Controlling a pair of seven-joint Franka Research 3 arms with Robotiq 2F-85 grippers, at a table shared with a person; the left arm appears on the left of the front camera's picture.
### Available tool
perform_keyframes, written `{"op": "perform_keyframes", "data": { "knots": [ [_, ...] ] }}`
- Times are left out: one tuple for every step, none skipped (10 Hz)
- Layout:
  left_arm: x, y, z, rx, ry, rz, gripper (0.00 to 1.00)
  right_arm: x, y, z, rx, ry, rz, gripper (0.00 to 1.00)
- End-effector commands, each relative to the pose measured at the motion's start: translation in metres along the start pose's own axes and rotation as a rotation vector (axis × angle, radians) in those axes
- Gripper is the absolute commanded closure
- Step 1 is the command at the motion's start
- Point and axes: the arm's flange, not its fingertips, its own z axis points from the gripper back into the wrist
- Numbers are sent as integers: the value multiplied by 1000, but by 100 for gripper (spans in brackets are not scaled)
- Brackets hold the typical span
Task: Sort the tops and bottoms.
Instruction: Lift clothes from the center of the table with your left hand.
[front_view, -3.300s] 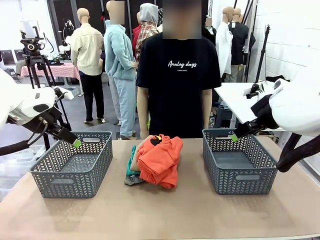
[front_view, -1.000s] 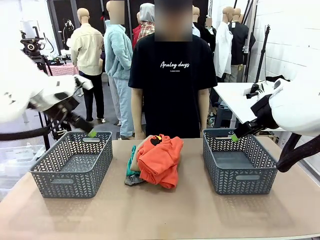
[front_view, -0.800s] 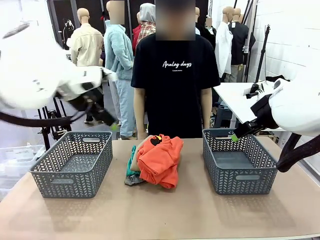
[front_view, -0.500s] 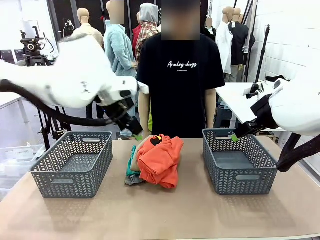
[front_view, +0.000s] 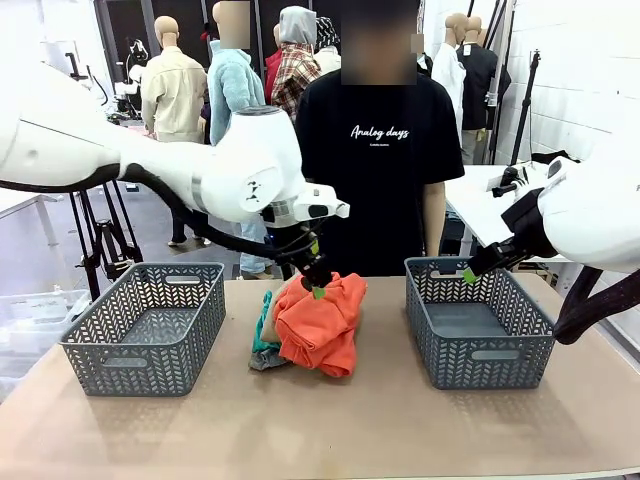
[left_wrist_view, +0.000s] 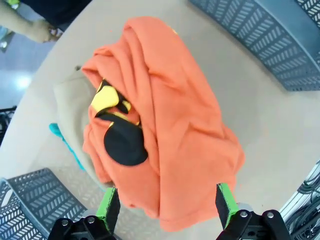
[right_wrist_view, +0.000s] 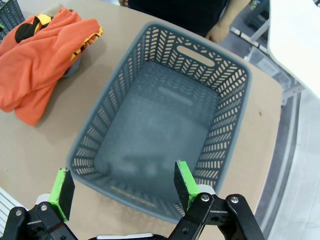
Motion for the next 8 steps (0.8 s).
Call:
{"op": "perform_keyframes", "data": {
  "knots": [
    [11,7,-5,31,17,31,0,0,-1,-1,11,-6,-9,0],
    [10,14,-11,3,21,66,0,0,-1,-1,11,-6,-9,0],
    [7,17,-14,-16,18,78,0,0,-1,-1,11,-6,-9,0],
    [7,20,-20,-31,25,57,0,0,-1,-1,11,-6,-9,0],
    [5,23,-26,-34,51,71,0,0,-1,-1,11,-6,-9,0],
    [4,21,-31,-37,67,43,0,0,-1,-1,11,-6,-9,0],
    [3,17,-33,-41,76,37,12,0,-1,-1,11,-6,-9,0],
    [2,15,-35,-44,80,26,26,0,-1,-1,11,-6,-9,0]
  ]
}}
